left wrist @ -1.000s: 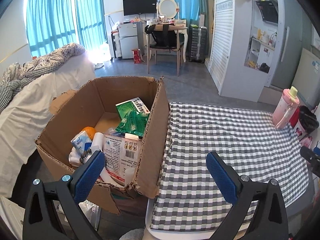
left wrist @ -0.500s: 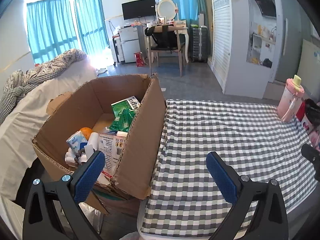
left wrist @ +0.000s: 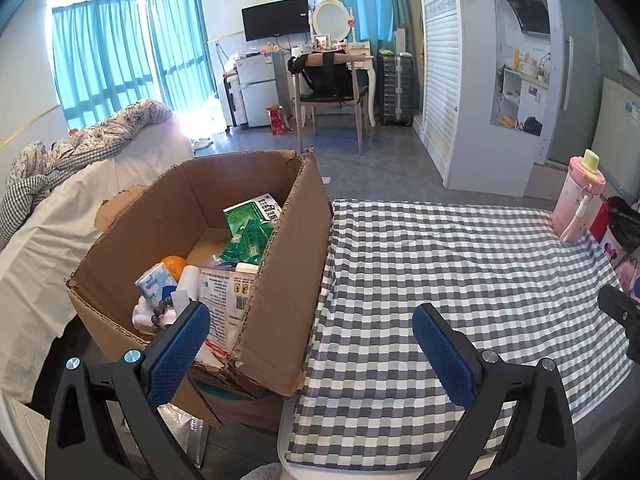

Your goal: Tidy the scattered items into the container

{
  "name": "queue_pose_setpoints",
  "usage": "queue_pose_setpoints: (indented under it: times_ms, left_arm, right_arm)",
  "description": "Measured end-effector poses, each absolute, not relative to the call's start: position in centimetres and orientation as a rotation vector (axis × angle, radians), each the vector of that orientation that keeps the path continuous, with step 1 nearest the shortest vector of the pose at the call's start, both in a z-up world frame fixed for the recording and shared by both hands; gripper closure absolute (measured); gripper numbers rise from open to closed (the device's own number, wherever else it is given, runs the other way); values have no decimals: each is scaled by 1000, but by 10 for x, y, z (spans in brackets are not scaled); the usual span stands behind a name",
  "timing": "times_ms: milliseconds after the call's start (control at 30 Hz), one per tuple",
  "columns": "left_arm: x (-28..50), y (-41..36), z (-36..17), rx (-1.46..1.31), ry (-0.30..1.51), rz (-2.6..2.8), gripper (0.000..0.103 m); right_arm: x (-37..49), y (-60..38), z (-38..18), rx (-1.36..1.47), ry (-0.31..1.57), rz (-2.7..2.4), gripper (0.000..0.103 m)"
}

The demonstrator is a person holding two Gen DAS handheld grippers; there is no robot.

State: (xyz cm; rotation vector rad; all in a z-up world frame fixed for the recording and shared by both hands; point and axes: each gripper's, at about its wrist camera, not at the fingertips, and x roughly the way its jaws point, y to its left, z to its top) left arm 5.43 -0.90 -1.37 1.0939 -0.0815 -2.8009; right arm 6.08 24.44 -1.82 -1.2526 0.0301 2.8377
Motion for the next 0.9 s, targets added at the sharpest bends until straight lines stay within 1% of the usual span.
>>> queue_pose_setpoints:
  times_ms: [400, 533, 900]
  left_arm:
    - [53, -53, -2, 1060, -67, -2781, 0]
    - [51, -75, -1, 1056, -76, -2772, 0]
    - [44, -140, -3, 1076, -21, -2700, 0]
  right_arm:
    - [48, 186, -13, -1271, -86, 2914, 6]
    - [39, 155, -10, -1277, -129, 2950, 6]
    - [19, 66, -9, -1303, -293, 3059, 6]
